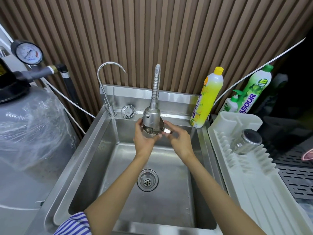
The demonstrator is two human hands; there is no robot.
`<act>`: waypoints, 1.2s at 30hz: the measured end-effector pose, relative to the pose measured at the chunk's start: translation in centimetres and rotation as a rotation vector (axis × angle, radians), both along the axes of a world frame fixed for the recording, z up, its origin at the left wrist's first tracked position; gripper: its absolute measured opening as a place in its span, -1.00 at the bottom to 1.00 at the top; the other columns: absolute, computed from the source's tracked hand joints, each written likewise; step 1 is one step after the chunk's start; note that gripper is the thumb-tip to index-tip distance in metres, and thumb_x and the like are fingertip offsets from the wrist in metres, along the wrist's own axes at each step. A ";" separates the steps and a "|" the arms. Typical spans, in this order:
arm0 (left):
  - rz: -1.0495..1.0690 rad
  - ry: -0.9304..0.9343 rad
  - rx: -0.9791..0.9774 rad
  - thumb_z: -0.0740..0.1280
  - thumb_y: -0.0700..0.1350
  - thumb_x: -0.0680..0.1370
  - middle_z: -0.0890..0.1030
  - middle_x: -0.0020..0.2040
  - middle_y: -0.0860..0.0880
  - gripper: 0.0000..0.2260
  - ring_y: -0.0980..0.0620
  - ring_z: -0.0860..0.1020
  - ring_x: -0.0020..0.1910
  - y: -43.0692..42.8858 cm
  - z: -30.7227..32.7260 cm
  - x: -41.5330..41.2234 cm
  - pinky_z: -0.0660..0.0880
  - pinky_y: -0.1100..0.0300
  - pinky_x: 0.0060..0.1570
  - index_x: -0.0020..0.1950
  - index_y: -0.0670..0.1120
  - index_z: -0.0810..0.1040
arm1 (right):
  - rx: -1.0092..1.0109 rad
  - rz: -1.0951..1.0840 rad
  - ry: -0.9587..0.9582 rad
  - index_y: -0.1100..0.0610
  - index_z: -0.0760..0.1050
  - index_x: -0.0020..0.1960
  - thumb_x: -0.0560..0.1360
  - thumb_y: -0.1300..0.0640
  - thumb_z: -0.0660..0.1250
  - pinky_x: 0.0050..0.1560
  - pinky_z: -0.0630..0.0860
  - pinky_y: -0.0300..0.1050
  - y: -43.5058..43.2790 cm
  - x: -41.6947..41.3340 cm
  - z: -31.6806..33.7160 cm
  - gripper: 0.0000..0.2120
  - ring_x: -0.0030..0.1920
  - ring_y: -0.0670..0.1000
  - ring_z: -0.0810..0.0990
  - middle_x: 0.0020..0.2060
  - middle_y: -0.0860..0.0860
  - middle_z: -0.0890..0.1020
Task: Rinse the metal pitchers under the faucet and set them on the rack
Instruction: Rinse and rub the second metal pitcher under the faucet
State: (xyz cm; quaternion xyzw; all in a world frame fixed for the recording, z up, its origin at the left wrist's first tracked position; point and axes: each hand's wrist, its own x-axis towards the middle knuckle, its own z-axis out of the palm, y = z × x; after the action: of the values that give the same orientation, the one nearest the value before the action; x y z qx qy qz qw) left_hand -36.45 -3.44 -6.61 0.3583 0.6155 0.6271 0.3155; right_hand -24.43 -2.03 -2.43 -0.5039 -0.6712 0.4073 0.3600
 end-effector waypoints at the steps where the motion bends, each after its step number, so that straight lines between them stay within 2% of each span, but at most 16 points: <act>1: 0.015 0.063 0.032 0.60 -0.25 0.17 0.50 0.15 0.04 -0.25 0.27 0.50 0.07 -0.2 0.2 -0.2 0.40 0.46 0.10 0.24 0.08 0.34 | -0.070 -0.001 0.114 -0.02 0.47 0.29 0.48 0.26 0.34 0.22 0.38 -0.30 0.0 -0.2 -0.5 -0.58 0.19 -0.09 0.51 0.15 -0.01 0.61; 2: 0.018 0.132 0.060 0.60 -0.24 0.17 0.46 0.16 0.05 -0.24 0.27 0.48 0.06 -0.4 0.4 -0.4 0.38 0.49 0.10 0.24 0.11 0.33 | -0.144 0.000 0.220 0.01 0.45 0.31 0.47 0.27 0.35 0.17 0.40 -0.35 -0.1 -0.4 -0.9 -0.57 0.16 -0.10 0.51 0.10 0.02 0.61; 3: 0.011 0.200 0.080 0.61 -0.22 0.17 0.43 0.15 0.05 -0.24 0.19 0.48 0.07 -0.6 0.6 -0.7 0.41 0.38 0.16 0.24 0.11 0.32 | -0.222 0.004 0.316 0.05 0.43 0.33 0.47 0.28 0.34 0.12 0.42 -0.38 -0.2 -0.6 -1.3 -0.56 0.14 -0.09 0.51 0.07 0.05 0.61; 5: 0.017 0.358 0.082 0.60 -0.18 0.19 0.43 0.15 0.03 -0.27 0.02 0.45 0.13 -0.9 0.9 -1.2 0.37 -0.04 0.28 0.28 0.00 0.36 | -0.372 0.035 0.484 0.09 0.39 0.36 0.49 0.32 0.29 0.22 0.40 -0.26 -0.2 -1.0 -2.3 -0.55 0.15 -0.05 0.53 0.08 0.08 0.62; 7: 0.035 0.485 0.060 0.60 -0.11 0.20 0.46 0.18 0.00 -0.26 -0.01 0.42 0.20 -1.3 1.1 -1.8 0.28 -0.21 0.31 0.32 -0.07 0.38 | -0.489 0.095 0.614 0.10 0.37 0.38 0.52 0.35 0.22 0.33 0.32 -0.09 -0.2 -1.3 -3.3 -0.55 0.19 -0.02 0.53 0.10 0.02 0.63; 9: 0.041 0.561 0.042 0.60 -0.02 0.18 0.46 0.18 -0.01 -0.24 -0.03 0.41 0.21 -1.6 1.0 -2.5 0.32 -0.12 0.31 0.33 -0.06 0.40 | -0.547 0.153 0.642 0.04 0.38 0.37 0.54 0.34 0.19 0.32 0.32 -0.08 -0.2 -1.4 -3.8 -0.56 0.19 -0.01 0.53 0.07 -0.02 0.63; 11: 0.061 0.618 -0.012 0.59 0.08 0.15 0.46 0.15 0.00 -0.23 -0.04 0.41 0.18 -2.0 1.0 -3.0 0.34 0.08 0.22 0.31 0.00 0.42 | -0.559 0.174 0.610 0.00 0.39 0.34 0.54 0.33 0.16 0.28 0.37 -0.10 0.0 -1.3 -4.0 -0.57 0.12 -0.01 0.55 0.05 0.00 0.62; 13: 0.091 0.651 -0.111 0.56 0.17 0.15 0.47 0.12 0.01 -0.26 -0.02 0.39 0.18 -2.1 1.1 -3.2 0.30 0.13 0.14 0.27 0.05 0.43 | -0.545 0.162 0.529 0.06 0.40 0.35 0.54 0.32 0.18 0.22 0.42 -0.11 0.0 -1.2 -3.9 -0.59 0.00 -0.01 0.56 -0.09 0.03 0.60; 15: 0.095 0.647 -0.202 0.52 0.26 0.15 0.48 0.10 0.00 -0.28 -0.03 0.41 0.18 -2.3 0.9 -3.3 0.35 0.05 0.16 0.21 0.02 0.43 | -0.488 0.143 0.401 0.11 0.43 0.33 0.54 0.28 0.23 0.06 0.50 -0.21 0.1 -1.0 -3.4 -0.63 -0.13 -0.05 0.58 -0.27 -0.01 0.59; 17: 0.071 0.570 -0.239 0.50 0.30 0.14 0.52 0.09 -0.01 -0.29 -0.04 0.47 0.15 -2.6 0.6 -3.2 0.41 -0.04 0.17 0.14 -0.03 0.42 | -0.425 0.109 0.282 0.10 0.48 0.28 0.52 0.24 0.28 -0.12 0.56 -0.26 0.3 -0.8 -2.5 -0.67 -0.23 -0.12 0.61 -0.33 -0.05 0.62; 20: 0.041 0.395 -0.259 0.50 0.31 0.14 0.58 0.02 -0.02 -0.35 -0.03 0.56 0.02 -2.9 0.1 -2.5 0.50 -0.02 0.07 0.03 -0.04 0.41 | -0.337 0.033 0.068 0.10 0.55 0.21 0.49 0.17 0.33 -0.12 0.61 -0.11 0.7 -0.7 -1.1 -0.71 -0.19 -0.05 0.63 -0.20 0.04 0.67; 23: 0.011 0.326 -0.333 0.44 0.37 0.19 0.59 -0.08 0.03 -0.42 0.01 0.56 -0.08 -2.8 -0.3 -1.2 0.48 0.15 -0.10 -0.07 0.00 0.38 | -0.192 -0.036 -0.231 0.03 0.62 0.09 0.46 0.07 0.35 -0.04 0.62 -0.02 1.0 -0.5 0.4 -0.77 -0.19 0.00 0.67 -0.23 0.07 0.70; 28: -0.077 0.142 -0.390 0.37 0.42 0.20 0.57 -0.16 0.10 -0.50 0.12 0.54 -0.14 -2.4 -1.2 0.2 0.41 0.27 -0.23 -0.14 0.07 0.42 | -0.005 -0.060 -0.584 -0.03 0.63 0.05 0.46 0.02 0.31 -0.02 0.52 -0.11 0.9 -0.3 2.8 -0.79 0.02 0.11 0.63 -0.06 0.06 0.70; 31: -0.148 -0.029 -0.348 0.48 0.30 0.17 0.64 -0.10 0.04 -0.53 0.08 0.61 -0.06 -1.9 -1.5 0.5 0.55 0.16 -0.01 -0.10 0.04 0.51 | 0.116 -0.052 -0.686 -0.02 0.62 0.09 0.46 0.03 0.32 -0.03 0.48 -0.11 0.6 -0.4 3.7 -0.77 0.08 0.13 0.59 0.03 0.05 0.68; 33: -0.176 -0.117 -0.319 0.52 0.19 0.15 0.66 -0.04 -0.05 -0.51 0.00 0.61 0.02 -1.5 -1.6 0.4 0.53 0.01 0.14 -0.06 -0.02 0.51 | 0.202 -0.030 -0.707 -0.03 0.59 0.14 0.48 0.05 0.31 -0.03 0.48 -0.11 0.2 -0.5 3.9 -0.74 0.07 0.13 0.59 0.03 0.05 0.68; 36: -0.163 -0.182 -0.269 0.59 -0.05 0.23 0.62 0.08 -0.13 -0.44 -0.05 0.58 0.10 -0.7 -1.6 0.1 0.47 0.04 0.20 0.10 -0.15 0.43 | 0.276 -0.006 -0.660 -0.04 0.53 0.23 0.49 0.11 0.29 0.02 0.51 -0.08 -0.1 -0.5 3.7 -0.68 0.06 0.13 0.60 0.03 0.05 0.68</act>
State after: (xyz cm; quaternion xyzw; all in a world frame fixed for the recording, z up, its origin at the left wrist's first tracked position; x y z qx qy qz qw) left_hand -36.33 -4.17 -8.17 0.3033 0.6317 0.5414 0.4646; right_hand -24.95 -2.15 1.27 -0.5567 -0.7988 0.1269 0.1896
